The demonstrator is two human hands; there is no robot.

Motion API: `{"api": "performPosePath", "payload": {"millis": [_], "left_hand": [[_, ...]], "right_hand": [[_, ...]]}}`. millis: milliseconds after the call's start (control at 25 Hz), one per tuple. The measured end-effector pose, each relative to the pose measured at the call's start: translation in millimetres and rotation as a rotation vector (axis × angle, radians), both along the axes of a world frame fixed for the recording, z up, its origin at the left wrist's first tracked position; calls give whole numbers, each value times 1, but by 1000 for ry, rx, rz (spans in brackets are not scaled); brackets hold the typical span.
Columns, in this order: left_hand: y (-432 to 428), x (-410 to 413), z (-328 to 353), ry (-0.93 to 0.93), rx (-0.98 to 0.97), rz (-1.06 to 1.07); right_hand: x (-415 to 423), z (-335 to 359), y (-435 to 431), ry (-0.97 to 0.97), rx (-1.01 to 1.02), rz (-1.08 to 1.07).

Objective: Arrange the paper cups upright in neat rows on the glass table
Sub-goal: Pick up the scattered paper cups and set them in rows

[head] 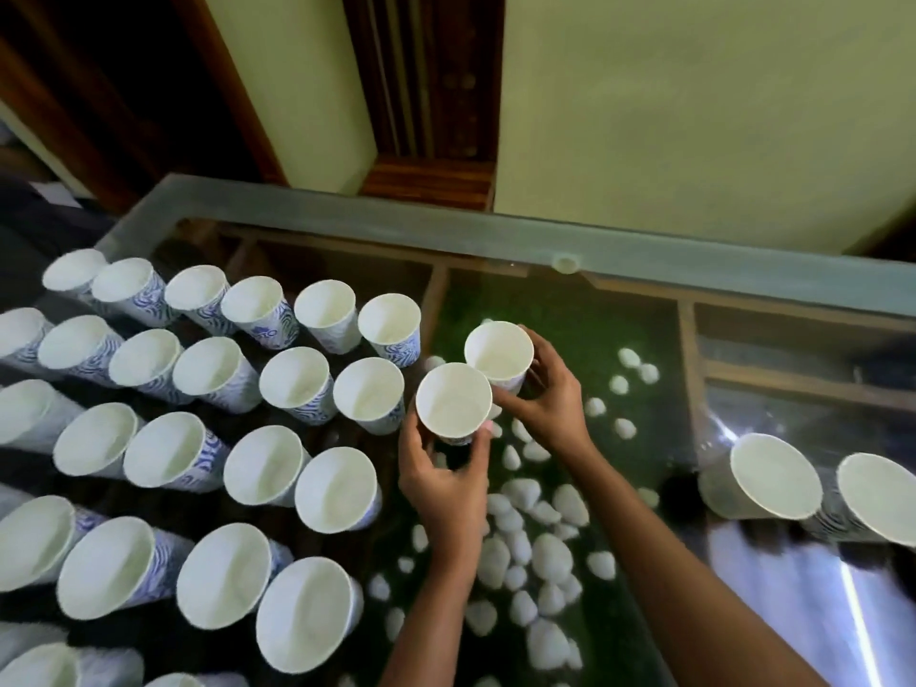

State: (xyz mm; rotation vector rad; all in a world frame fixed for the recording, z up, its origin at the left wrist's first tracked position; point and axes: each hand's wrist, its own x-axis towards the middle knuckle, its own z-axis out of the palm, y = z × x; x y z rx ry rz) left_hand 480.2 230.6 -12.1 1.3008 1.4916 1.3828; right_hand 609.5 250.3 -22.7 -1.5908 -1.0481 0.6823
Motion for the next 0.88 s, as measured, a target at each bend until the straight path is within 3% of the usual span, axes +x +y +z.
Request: {"api": "performPosePath", "payload": {"millis": [440, 680, 880], "left_hand": [[0, -5, -16, -21, -55, 8], [-7, -7, -22, 5, -92, 7], [-40, -1, -11, -8, -212, -48]], "right_hand": [[-6, -8, 33, -142, -188, 175], [-5, -6, -30, -10, -234, 88], [-2, 1, -109, 59, -153, -43]]}}
